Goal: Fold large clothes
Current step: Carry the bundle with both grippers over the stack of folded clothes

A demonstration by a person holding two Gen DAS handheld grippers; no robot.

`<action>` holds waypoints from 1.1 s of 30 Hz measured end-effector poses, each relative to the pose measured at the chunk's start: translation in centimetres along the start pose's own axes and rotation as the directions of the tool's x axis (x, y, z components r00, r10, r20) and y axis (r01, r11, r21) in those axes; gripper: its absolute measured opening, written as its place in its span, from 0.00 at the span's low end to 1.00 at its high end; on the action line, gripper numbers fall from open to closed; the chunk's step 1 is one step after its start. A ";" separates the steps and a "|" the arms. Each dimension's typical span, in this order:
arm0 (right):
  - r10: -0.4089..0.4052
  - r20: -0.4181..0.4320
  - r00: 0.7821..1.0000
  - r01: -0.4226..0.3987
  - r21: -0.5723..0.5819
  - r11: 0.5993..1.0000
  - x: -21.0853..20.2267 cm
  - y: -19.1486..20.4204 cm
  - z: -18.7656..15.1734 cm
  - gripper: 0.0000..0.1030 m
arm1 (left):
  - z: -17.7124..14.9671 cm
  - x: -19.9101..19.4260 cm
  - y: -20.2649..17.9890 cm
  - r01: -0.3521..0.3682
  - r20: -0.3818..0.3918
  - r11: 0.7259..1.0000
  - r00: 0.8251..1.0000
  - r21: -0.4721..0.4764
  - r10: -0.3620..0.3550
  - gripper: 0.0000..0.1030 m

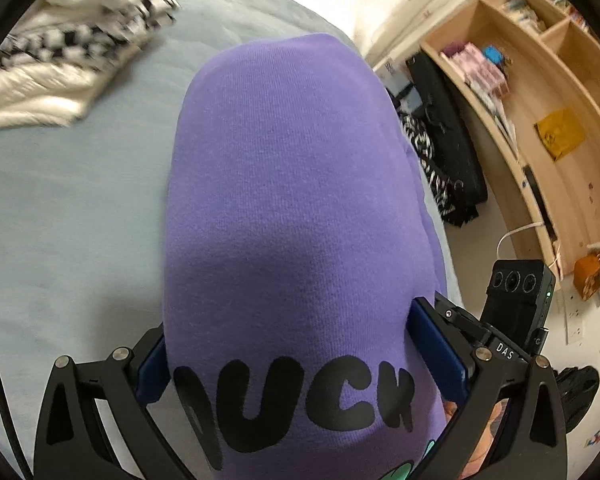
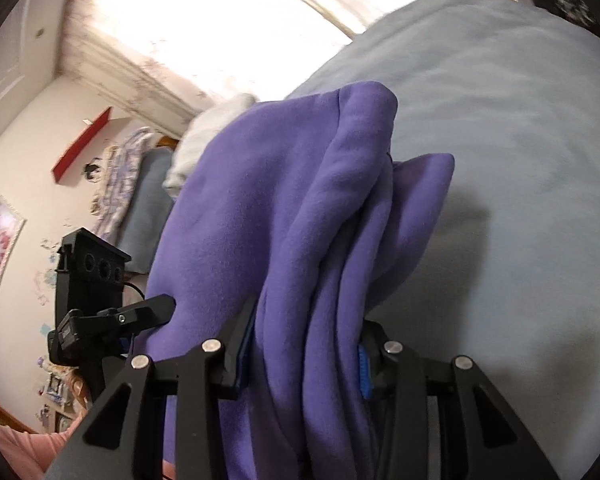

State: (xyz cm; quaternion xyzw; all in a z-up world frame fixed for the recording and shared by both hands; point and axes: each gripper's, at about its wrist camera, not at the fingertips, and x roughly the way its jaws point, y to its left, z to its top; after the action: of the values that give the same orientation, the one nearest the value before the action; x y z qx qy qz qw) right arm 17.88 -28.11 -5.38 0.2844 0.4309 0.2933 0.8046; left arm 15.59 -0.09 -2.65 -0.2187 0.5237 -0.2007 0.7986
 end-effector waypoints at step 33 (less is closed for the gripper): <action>0.148 -0.061 0.987 -0.140 0.112 0.984 41.2 15.5 30.0 0.41 | 47.1 -15.0 25.0 -0.184 0.124 0.982 0.974 -0.038 0.187 1.00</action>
State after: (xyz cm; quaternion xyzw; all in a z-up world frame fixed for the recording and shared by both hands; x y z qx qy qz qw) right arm 58.96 5.58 -2.10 0.3473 0.4518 0.3368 0.7496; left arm 55.83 35.29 11.40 -0.1916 0.4926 -0.1040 0.8425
